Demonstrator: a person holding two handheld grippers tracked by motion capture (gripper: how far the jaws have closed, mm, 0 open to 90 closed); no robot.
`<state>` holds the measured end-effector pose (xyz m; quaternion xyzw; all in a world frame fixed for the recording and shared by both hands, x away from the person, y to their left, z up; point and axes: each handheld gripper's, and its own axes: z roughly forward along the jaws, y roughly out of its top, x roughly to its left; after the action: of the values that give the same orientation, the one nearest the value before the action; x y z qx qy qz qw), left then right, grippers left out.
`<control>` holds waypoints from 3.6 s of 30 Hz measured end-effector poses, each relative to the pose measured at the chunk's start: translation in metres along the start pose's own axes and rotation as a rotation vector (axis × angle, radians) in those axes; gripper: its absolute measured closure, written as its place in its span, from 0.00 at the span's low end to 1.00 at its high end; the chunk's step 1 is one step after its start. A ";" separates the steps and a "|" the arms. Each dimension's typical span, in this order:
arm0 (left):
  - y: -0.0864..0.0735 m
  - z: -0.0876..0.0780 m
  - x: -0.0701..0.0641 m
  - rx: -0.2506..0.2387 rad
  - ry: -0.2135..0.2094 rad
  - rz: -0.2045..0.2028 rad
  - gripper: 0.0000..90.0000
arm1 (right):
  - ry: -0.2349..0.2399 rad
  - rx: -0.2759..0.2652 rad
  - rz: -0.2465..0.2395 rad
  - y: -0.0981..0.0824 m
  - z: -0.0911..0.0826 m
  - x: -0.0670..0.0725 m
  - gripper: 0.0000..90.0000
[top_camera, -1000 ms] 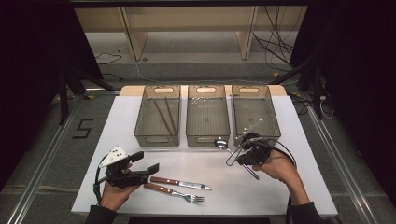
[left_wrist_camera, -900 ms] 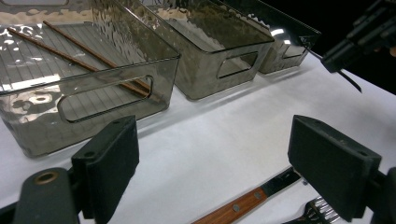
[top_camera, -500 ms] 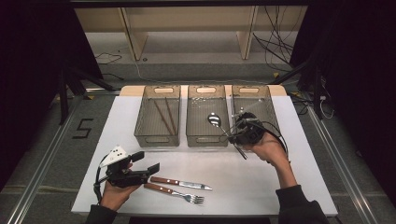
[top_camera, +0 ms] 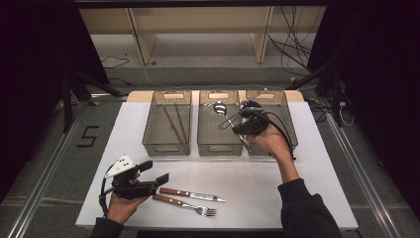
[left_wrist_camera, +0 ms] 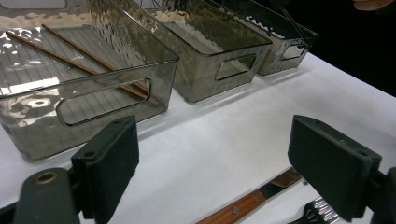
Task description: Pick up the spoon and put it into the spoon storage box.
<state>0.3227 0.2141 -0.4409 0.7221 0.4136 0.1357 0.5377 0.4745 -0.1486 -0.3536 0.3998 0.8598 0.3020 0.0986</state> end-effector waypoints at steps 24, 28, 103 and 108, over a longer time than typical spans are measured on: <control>0.000 0.001 0.000 0.005 -0.008 0.006 0.18 | -0.017 0.008 0.101 0.038 0.035 -0.014 0.95; 0.000 0.001 0.000 -0.001 -0.008 0.002 0.18 | -0.022 0.021 0.113 0.040 0.043 -0.017 0.95; 0.017 0.039 -0.017 0.402 -0.057 0.239 0.18 | 0.092 -0.185 0.032 -0.120 -0.023 0.018 0.34; 0.019 0.044 -0.020 0.439 -0.053 0.274 0.18 | 0.085 -0.202 0.041 -0.132 -0.026 0.017 0.33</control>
<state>0.3469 0.1683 -0.4355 0.8741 0.3173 0.0952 0.3552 0.3694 -0.2132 -0.4105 0.3922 0.8200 0.4058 0.0957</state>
